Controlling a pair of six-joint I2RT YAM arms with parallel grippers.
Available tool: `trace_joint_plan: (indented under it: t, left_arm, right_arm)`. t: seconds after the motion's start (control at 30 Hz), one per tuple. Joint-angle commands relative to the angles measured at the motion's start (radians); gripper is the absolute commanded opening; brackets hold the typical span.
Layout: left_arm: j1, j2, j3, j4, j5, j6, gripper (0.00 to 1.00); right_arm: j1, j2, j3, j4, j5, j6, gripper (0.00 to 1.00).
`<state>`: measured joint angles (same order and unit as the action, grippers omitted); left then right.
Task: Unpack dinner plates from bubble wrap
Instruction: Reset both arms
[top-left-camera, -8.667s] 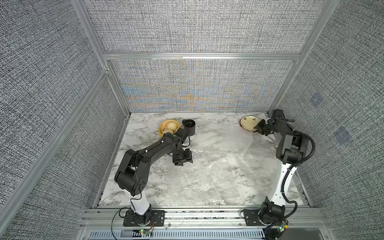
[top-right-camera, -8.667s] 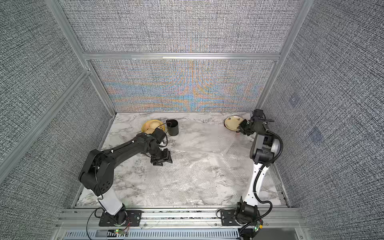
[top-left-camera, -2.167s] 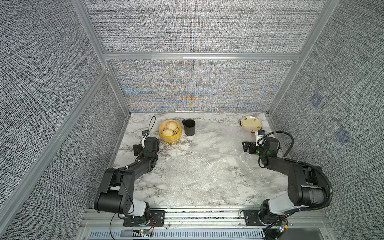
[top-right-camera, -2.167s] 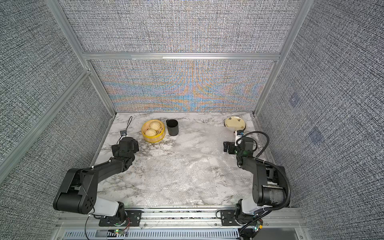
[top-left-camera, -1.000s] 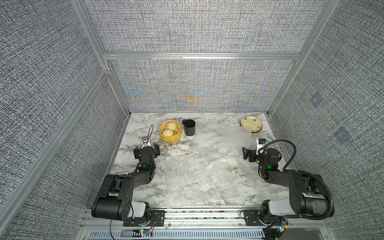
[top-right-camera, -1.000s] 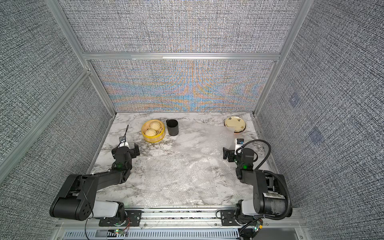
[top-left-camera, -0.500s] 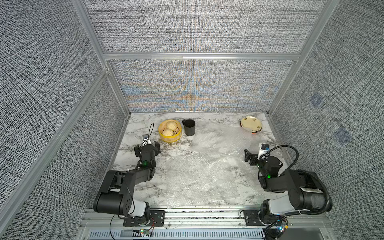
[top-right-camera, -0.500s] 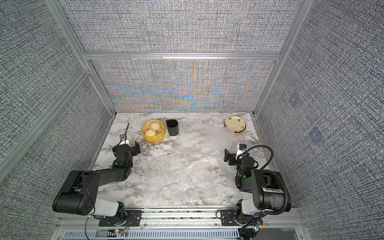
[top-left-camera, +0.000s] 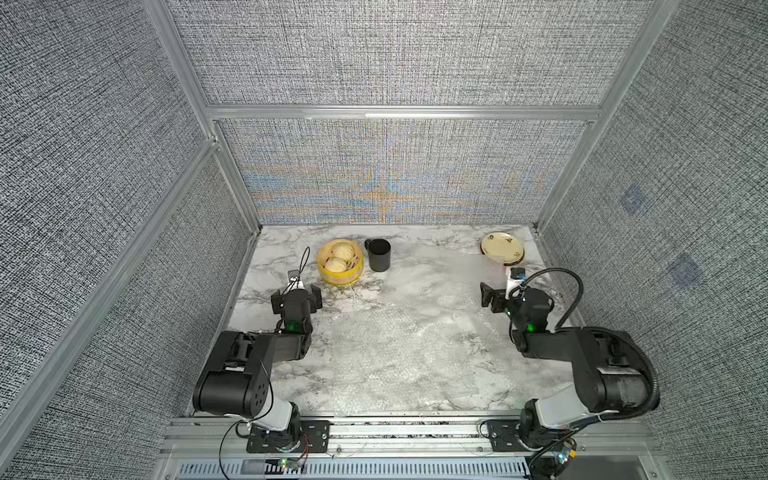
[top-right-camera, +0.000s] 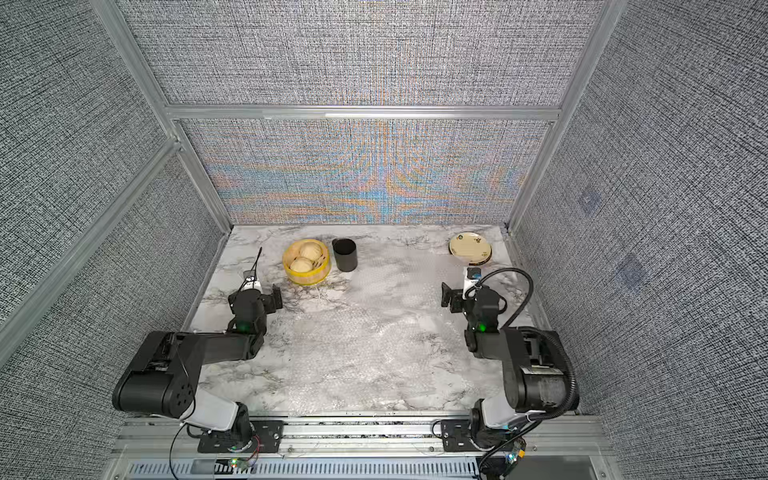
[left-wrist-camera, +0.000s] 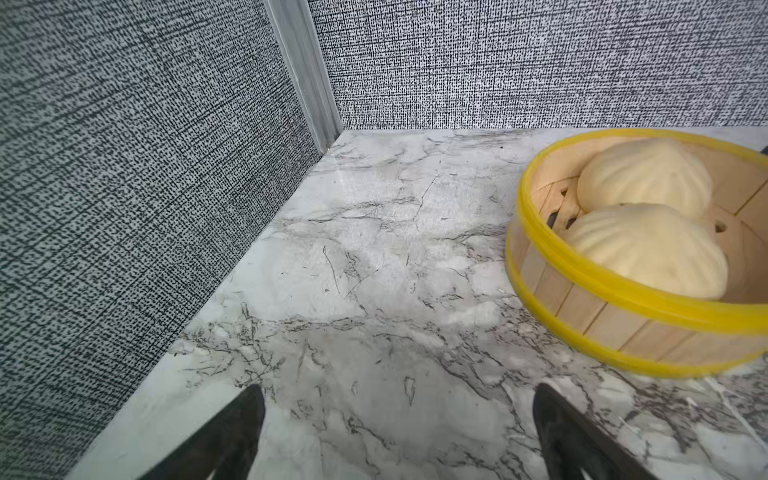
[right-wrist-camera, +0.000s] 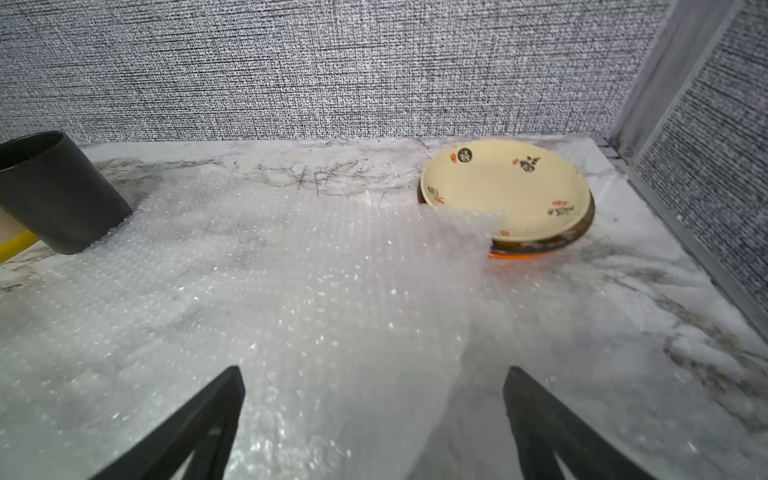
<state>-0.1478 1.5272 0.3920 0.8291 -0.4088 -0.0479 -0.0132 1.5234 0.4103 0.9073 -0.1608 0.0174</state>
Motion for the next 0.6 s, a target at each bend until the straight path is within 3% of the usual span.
trace_joint_plan:
  t: [0.0, 0.57]
  left_arm:
    - [0.002, 0.009, -0.006, 0.072, 0.013, 0.019, 1.0]
    - [0.002, 0.024, -0.006, 0.092, 0.016, 0.022, 1.0]
  right_arm:
    - [0.021, 0.001, 0.013, -0.133, 0.091, -0.049, 0.99]
    - [0.021, 0.002, 0.002, -0.109, 0.092, -0.05, 0.99]
